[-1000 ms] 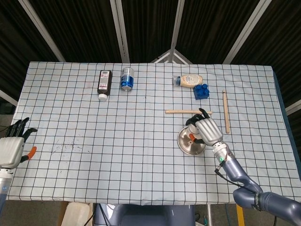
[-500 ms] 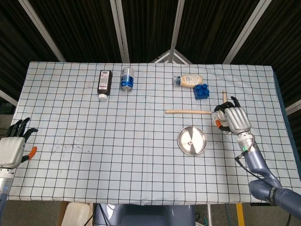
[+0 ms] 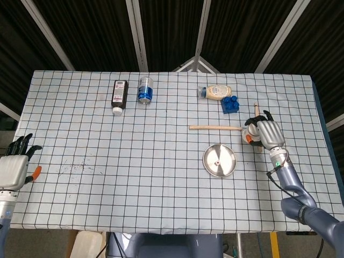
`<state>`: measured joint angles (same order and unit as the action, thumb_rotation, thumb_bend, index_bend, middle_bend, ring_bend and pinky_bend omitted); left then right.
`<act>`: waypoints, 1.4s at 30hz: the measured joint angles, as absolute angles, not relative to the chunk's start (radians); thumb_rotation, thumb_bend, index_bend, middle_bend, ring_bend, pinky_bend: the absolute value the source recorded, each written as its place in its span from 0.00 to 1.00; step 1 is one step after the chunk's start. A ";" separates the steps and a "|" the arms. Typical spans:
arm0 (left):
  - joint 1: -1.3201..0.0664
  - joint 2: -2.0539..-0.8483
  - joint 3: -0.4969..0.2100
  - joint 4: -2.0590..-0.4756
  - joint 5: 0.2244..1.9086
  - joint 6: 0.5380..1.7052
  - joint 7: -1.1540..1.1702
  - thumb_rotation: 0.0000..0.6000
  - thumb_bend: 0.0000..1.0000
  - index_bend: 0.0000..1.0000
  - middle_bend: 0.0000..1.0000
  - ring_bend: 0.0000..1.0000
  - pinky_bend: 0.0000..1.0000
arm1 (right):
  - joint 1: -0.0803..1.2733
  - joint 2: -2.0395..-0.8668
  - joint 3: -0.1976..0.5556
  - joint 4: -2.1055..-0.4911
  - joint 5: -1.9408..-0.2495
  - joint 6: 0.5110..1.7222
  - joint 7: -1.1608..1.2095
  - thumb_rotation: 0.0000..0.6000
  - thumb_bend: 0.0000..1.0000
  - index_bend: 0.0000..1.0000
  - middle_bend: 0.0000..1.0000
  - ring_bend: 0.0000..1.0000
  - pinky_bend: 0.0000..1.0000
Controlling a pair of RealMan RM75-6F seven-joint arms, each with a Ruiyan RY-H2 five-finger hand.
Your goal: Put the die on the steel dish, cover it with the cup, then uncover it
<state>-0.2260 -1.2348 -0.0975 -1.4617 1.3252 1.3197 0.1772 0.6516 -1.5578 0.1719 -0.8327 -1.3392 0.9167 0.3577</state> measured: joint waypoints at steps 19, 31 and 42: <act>-0.240 -1.260 -0.107 -1.446 1.299 1.304 0.212 1.00 0.47 0.27 0.00 0.00 0.10 | 0.682 -1.689 0.120 -0.590 -1.414 0.871 0.553 1.00 0.33 0.39 0.50 0.22 0.00; -0.234 -1.256 -0.109 -1.444 1.311 1.326 0.194 1.00 0.47 0.26 0.00 0.00 0.10 | 0.682 -1.686 0.110 -0.600 -1.430 0.882 0.567 1.00 0.04 0.13 0.20 0.07 0.00; -0.224 -1.245 -0.102 -1.441 1.353 1.356 0.140 1.00 0.47 0.27 0.00 0.00 0.10 | 0.649 -1.579 0.122 -0.811 -1.439 0.996 0.475 1.00 0.04 0.07 0.10 0.05 0.00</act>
